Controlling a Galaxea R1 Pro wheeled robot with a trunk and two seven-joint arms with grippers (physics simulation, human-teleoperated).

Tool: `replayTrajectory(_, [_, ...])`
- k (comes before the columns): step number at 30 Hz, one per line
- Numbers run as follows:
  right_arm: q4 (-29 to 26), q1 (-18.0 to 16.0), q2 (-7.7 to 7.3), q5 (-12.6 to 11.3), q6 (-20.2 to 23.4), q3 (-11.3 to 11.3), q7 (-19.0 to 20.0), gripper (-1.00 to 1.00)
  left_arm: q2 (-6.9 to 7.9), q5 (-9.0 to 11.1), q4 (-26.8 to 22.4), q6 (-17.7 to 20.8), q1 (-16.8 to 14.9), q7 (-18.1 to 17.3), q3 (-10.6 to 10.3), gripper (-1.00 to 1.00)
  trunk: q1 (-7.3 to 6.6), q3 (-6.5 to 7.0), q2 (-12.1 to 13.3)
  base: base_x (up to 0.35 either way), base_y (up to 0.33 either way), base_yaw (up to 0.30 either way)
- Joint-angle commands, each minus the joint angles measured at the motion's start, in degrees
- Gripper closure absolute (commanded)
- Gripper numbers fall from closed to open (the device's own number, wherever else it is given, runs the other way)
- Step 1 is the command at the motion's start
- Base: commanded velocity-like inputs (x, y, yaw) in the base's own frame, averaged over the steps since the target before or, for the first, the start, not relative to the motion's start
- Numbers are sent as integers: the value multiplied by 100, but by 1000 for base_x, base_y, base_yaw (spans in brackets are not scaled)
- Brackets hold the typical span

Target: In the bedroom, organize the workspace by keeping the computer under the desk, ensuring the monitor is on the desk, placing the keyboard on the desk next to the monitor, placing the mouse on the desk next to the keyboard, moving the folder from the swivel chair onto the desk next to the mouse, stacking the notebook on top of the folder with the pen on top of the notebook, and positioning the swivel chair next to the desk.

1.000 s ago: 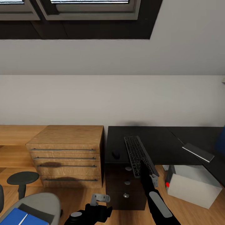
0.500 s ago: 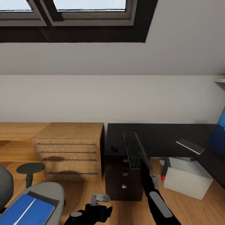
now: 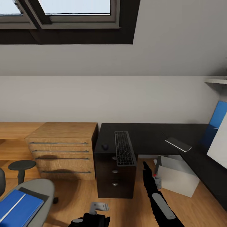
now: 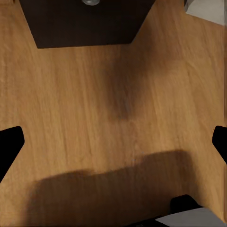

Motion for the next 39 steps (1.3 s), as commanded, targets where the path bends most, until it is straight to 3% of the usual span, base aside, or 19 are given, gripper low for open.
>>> replayTrajectory(1, [6, -5, -4, -59, -37, 23, 31, -100, 5, 58, -3, 5, -6, 59, -14, -100, 0, -6, -4, -4, -344, 0])
replayTrajectory(9, [10, -5, -17, -48, -84, 23, -81, -100, 4, 75, 44, -39, -6, 59, -22, -100, 0, -6, -4, -2, -333, 0])
replayTrajectory(15, [-16, -5, -159, 111, -135, 26, -274, -100, 7, 95, 63, -66, -6, 53, 4, -100, 0, -6, -4, 0, -115, 0])
replayTrajectory(17, [-203, -3, -205, 316, -379, 40, -790, -100, 30, 118, 370, -148, -6, 50, 3, -100, -44, 30, 77, 0, -12, 0])
replayTrajectory(20, [-326, -1, -209, 425, -516, 46, -953, -100, 33, 114, 627, -287, -6, 41, 6, -100, -110, 84, 197, 0, -7, 0])
replayTrajectory(21, [-472, 6, -209, 590, -670, 51, -1077, -100, 32, 110, 914, -521, -6, 35, 7, -100, -132, 101, 237, 0, -4, 0])
replayTrajectory(22, [-847, 72, -203, 1076, -948, 56, -1242, -100, 16, 100, 1586, -1278, -6, 22, -16, -100, -154, 119, 277, 0, -1, 0])
replayTrajectory(25, [-1113, 210, -213, 1291, -1015, 57, -1338, -100, 4, 81, 2025, -1789, -6, 15, -53, -100, -220, 173, 398, 0, 0, 0])
replayTrajectory(33, [-1677, 408, -251, 1672, -1047, 58, -1795, -100, 9, 61, 2523, -2302, -6, 9, -119, -100, -396, 317, 718, 0, 0, 0])
replayTrajectory(38, [-2055, 444, -408, 2283, -998, 62, -2448, -100, 9, 56, 2654, -2491, -6, 12, -132, -100, -505, 407, 919, 0, 0, 0])
replayTrajectory(39, [-2231, 448, -470, 2515, -743, 62, -2850, -100, 7, 56, 2673, -2525, -6, 15, -138, -100, -527, 425, 959, 0, 0, 0])
